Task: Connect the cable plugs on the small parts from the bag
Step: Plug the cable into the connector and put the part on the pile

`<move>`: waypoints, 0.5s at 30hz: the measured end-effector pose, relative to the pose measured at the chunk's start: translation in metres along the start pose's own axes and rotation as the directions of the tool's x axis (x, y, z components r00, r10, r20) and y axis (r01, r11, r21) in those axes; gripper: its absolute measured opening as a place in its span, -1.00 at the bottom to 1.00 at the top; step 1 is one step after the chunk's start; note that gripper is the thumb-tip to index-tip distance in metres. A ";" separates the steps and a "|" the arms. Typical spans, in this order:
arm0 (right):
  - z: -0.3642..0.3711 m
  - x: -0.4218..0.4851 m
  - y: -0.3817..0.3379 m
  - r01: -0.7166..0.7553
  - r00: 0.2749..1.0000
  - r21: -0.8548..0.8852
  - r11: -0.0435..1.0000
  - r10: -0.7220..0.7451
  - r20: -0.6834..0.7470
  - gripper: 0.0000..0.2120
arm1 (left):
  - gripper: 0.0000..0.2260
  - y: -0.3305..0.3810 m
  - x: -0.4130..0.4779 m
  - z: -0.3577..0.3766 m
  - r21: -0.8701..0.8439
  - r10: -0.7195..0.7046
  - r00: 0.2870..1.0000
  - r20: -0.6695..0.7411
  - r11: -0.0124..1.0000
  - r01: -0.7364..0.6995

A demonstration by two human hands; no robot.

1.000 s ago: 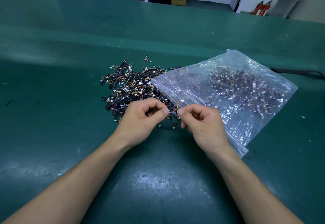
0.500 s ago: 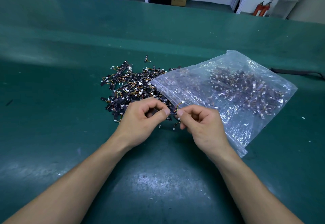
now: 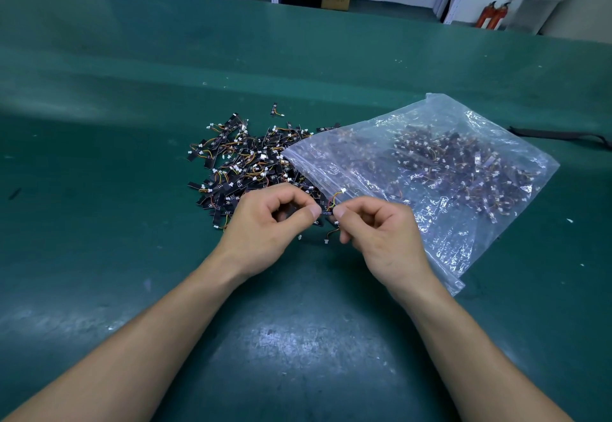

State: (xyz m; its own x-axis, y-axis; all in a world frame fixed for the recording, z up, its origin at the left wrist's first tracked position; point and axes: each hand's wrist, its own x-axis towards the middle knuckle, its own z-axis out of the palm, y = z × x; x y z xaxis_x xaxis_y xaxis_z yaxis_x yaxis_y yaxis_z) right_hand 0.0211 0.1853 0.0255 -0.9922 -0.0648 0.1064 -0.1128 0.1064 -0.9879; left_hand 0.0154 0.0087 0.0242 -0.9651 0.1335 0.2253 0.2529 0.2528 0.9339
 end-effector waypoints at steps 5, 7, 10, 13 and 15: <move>0.001 -0.001 -0.002 0.003 1.000 0.007 1.000 -0.003 -0.004 -0.75 | -0.91 0.000 0.000 -0.001 -0.001 0.003 1.000 -0.003 1.000 -0.003; 0.001 -0.001 -0.001 0.008 1.000 -0.002 1.000 -0.008 -0.007 -0.75 | -0.90 0.000 -0.001 -0.001 -0.004 0.003 1.000 -0.008 1.000 -0.003; 0.001 -0.001 -0.001 0.014 1.000 0.002 1.000 -0.014 0.005 -0.78 | -0.87 -0.001 0.000 -0.002 0.000 -0.003 1.000 -0.018 1.000 0.003; 0.001 0.000 0.000 -0.004 1.000 0.042 0.999 0.003 0.017 -0.83 | -0.78 -0.001 0.000 -0.001 0.004 -0.011 1.000 -0.025 1.000 0.011; 0.000 0.000 0.001 -0.014 1.000 0.048 0.999 0.013 0.026 -0.83 | -0.78 -0.001 0.000 -0.001 0.007 -0.006 1.000 -0.027 1.000 0.006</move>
State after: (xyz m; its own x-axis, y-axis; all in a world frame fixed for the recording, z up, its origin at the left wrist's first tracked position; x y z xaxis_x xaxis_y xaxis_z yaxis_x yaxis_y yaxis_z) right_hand 0.0208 0.1852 0.0244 -0.9919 -0.0890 0.0906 -0.0961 0.0595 -0.9936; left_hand 0.0152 0.0079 0.0239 -0.9681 0.1061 0.2270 0.2474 0.2604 0.9333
